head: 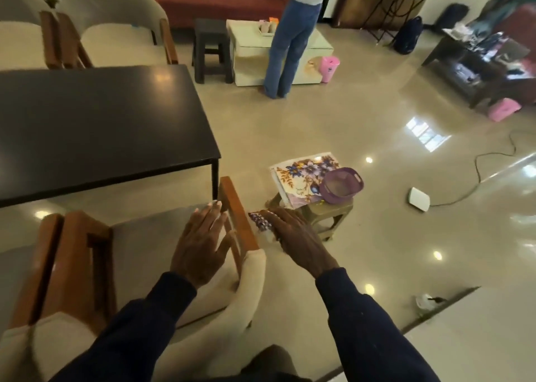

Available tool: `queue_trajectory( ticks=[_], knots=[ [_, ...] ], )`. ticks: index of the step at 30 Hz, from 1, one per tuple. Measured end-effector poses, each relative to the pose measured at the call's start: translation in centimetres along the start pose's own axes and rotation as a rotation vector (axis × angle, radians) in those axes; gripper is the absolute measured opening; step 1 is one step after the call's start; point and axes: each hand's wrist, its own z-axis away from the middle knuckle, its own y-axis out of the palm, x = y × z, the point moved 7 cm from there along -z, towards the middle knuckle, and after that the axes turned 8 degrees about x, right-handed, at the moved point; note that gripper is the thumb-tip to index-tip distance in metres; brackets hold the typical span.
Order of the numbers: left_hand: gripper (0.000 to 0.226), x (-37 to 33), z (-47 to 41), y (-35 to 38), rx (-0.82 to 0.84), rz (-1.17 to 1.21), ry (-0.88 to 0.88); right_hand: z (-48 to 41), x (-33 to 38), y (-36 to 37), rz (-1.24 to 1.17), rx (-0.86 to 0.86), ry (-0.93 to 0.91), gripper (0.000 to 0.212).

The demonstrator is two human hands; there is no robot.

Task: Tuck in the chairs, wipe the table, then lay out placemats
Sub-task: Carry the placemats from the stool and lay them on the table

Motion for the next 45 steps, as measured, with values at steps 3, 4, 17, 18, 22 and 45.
queue_trajectory(
  ticks=[3, 4, 17, 18, 22, 45],
  knots=[
    [0.056, -4.2, -4.0, 1.9, 0.031, -0.012, -0.005, 1.0, -6.5, -1.2, -0.011, -0.018, 0.023, 0.082],
    [0.056, -5.4, -5.1, 2.8, 0.037, -0.002, -0.012, 1.3, -8.9, -1.4, -0.014, -0.019, 0.03, 0.085],
    [0.057, -23.9, -18.7, 12.4, 0.029, 0.018, -0.093, 5.1, -34.3, -4.9, -0.042, 0.097, -0.09, 0.083],
    [0.055, -24.7, -19.7, 12.9, 0.023, 0.014, -0.099, 4.9, -35.7, -5.1, -0.049, 0.104, -0.096, 0.084],
    [0.049, -26.2, -23.9, 15.5, 0.037, 0.018, -0.114, 3.6, -40.2, -5.7, -0.037, 0.104, -0.091, 0.082],
    [0.047, -29.3, -47.4, 36.5, 0.087, -0.018, -0.455, -10.5, -71.4, 7.9, -0.005, 0.441, -0.221, 0.073]
  ],
)
